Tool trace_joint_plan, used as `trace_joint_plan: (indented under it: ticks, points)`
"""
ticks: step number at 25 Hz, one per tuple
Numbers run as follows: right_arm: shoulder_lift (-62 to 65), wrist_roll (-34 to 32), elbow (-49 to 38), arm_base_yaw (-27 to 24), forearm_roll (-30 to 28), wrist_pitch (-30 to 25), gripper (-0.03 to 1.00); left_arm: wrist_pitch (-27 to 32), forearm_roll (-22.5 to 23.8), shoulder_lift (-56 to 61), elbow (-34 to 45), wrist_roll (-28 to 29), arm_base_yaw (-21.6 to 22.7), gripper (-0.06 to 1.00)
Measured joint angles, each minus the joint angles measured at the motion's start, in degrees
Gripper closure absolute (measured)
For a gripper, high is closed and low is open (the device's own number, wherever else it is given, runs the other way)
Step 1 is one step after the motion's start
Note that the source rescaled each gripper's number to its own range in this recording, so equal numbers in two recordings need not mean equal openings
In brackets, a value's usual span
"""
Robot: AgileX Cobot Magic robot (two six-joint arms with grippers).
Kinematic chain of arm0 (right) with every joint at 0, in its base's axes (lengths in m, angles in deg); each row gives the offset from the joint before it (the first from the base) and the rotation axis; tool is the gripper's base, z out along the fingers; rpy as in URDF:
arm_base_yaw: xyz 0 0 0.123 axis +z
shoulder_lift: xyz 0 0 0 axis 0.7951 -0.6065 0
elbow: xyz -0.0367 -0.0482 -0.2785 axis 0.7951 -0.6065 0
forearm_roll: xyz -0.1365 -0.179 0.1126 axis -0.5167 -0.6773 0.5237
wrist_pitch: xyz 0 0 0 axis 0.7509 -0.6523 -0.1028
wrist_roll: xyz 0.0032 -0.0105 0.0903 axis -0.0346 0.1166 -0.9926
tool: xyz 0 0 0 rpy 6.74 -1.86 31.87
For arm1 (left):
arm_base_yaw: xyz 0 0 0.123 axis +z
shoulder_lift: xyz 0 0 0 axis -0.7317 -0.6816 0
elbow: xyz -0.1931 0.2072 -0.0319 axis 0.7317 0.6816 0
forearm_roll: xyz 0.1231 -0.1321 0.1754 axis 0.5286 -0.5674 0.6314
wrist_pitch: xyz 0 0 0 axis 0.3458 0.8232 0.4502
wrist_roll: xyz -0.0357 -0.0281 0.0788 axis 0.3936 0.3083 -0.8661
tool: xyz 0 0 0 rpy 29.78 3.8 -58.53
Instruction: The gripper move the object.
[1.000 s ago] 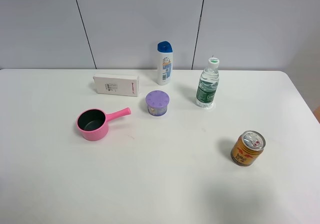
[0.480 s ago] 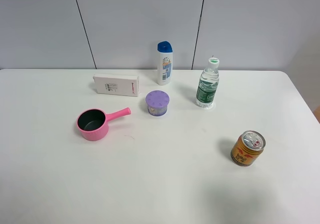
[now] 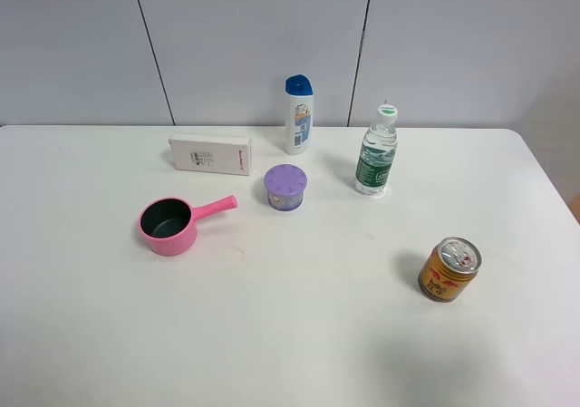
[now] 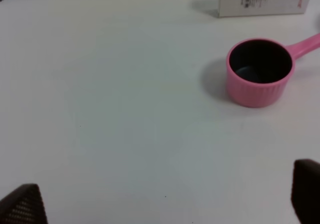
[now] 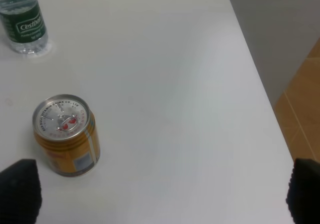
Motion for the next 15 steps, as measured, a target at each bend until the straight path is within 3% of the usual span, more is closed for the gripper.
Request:
trace_joint_plan:
  ticks: [15]
  points:
    - [0.0, 0.0, 0.0, 0.0, 0.0, 0.0, -0.03, 0.0, 0.0, 0.0, 0.0, 0.0, 0.0, -0.06]
